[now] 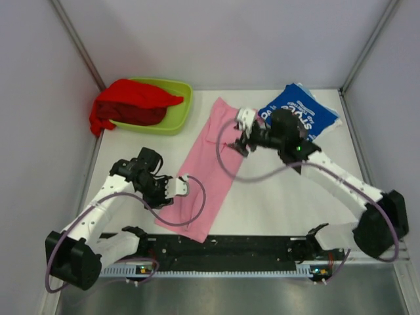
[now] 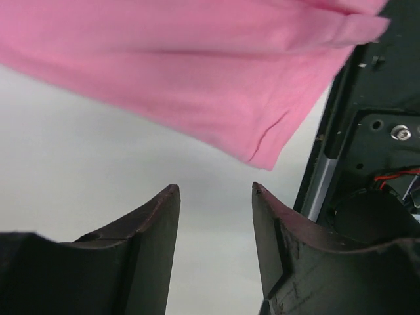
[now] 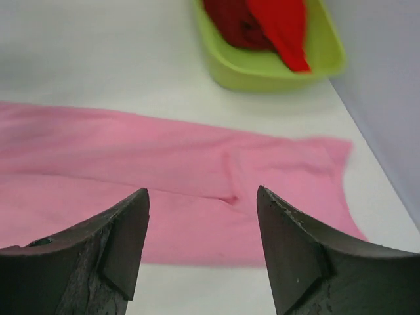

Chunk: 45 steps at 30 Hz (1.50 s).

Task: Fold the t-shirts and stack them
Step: Rotate the tshirt 60 degrees, then grab the bottom of the folded rectangular tshirt with both arms, then fold the folded rectangular tshirt in 1/3 of the way

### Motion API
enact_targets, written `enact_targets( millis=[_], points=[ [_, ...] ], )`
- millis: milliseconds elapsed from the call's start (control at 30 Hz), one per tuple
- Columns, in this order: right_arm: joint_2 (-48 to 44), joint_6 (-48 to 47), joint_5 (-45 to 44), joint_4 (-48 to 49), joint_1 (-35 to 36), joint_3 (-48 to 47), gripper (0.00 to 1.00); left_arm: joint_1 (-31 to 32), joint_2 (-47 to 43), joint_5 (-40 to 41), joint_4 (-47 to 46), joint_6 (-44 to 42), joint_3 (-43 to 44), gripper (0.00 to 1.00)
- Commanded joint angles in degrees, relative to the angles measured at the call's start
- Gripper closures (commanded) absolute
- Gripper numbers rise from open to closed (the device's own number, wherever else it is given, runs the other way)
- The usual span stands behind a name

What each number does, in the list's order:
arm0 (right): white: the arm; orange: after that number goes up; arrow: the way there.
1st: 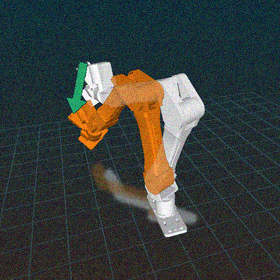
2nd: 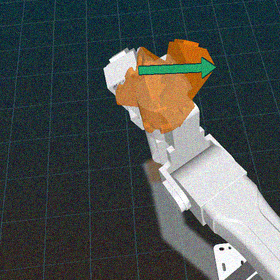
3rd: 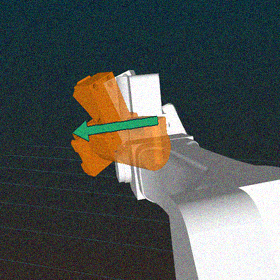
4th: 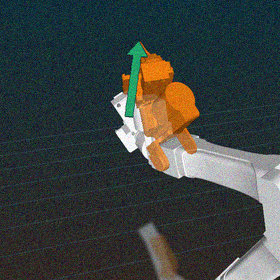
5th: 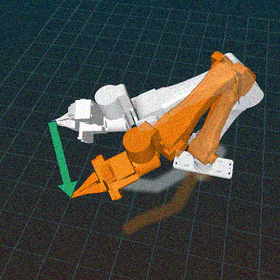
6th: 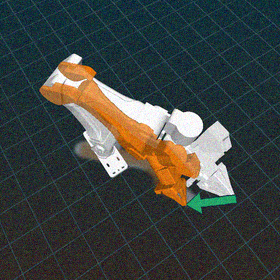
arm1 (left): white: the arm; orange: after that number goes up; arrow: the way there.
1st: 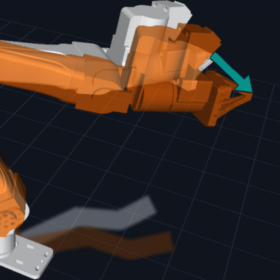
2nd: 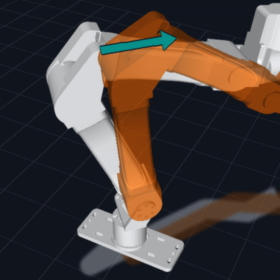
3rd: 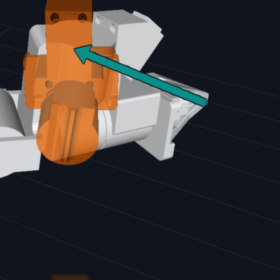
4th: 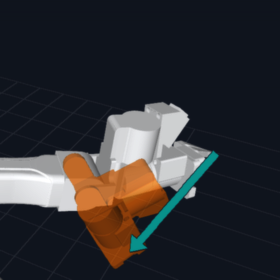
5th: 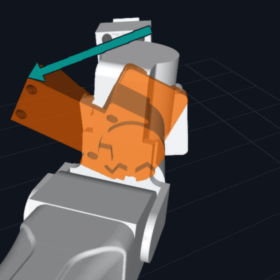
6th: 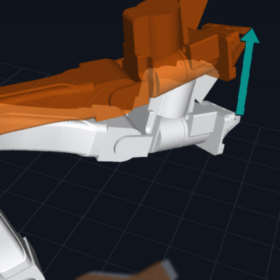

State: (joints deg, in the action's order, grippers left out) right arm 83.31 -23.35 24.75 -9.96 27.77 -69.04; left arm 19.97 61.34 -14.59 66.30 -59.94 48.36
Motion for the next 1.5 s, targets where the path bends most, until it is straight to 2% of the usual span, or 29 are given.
enact_targets(
  millis=[0, 133, 200, 233, 300, 433, 533, 733, 900, 967, 1033, 1100, 1133, 1333, 1467],
  points=[
    [-12.2, -13.4, 18.2, 22.1, 11.2, 24.8, 0.33, -0.2, -0.8, -13.7, 8.3, -18.1, -0.8, 0.46],
    [-13.6, -24.0, 16.3, 7.1, 26.9, 28.2, 0.34, -0.2, -3.2, -10.5, 7.0, -26.4, -6.9, 0.41],
    [-11.6, -26.9, 10.6, 5.2, 35.8, 29.5, 0.34, -0.1, -4.6, -9.7, 4.5, -27.9, -9.5, 0.38],
    [-9.8, -27.4, 8.4, 5.3, 38.6, 29.7, 0.34, -0.2, -5.3, -9.7, 2.8, -28.3, -10.7, 0.34],
    [-6.3, -28.1, 5.9, 6.1, 42.4, 29.5, 0.35, -0.1, -6.4, -9.7, 0.2, -29.5, -13.3, 0.31],
    [-0.2, -30.6, 0.9, 6.7, 47.8, 25.8, 0.36, -0.1, -8.0, -7.6, -6.0, -29.4, -17.7, 0.3],
    [4.1, -31.9, 0.9, 6.3, 48.9, 23.2, 0.36, 0.0, -8.5, -4.1, -9.3, -30.2, -20.3, 0.32],
    [12.1, -33.8, -0.5, 4.7, 50.2, 17.8, 0.41, 0.5, -8.4, -2.9, -11.2, -30.9, -23.0, 0.35],
    [15.7, -34.4, -1.2, 2.6, 51.2, 16.3, 0.5, 0.9, -8.3, 0.3, -12.9, -31.1, -24.9, 0.51],
    [16.2, -34.5, -1.2, 2.1, 51.2, 16.3, 0.6, 0.8, -8.2, 0.8, -13.7, -30.1, -25.2, 0.62],
    [16.4, -34.5, -0.7, 2.2, 51.2, 16.7, 0.78, 0.9, -8.1, 0.7, -13.7, -28.8, -24.7, 0.76],
    [16.0, -33.5, -1.8, 2.3, 51.1, 16.7, 0.99, 0.9, -7.9, 0.2, -12.6, -27.2, -22.5, 0.97],
    [15.4, -32.6, -2.9, 2.4, 51.1, 17.0, 1.0, 0.9, -7.9, -0.3, -12.1, -25.9, -21.1, 1.0],
    [5.3, -21.8, -4.1, 6.8, 46.6, 21.9, 1.0, 0.9, -5.7, -5.1, -11.5, -13.8, -7.4, 1.0],
    [-3.5, -13.1, -1.6, 12.6, 37.7, 26.4, 1.0, 0.9, -0.9, -9.7, -11.7, -9.3, 1.4, 1.0]
  ],
)
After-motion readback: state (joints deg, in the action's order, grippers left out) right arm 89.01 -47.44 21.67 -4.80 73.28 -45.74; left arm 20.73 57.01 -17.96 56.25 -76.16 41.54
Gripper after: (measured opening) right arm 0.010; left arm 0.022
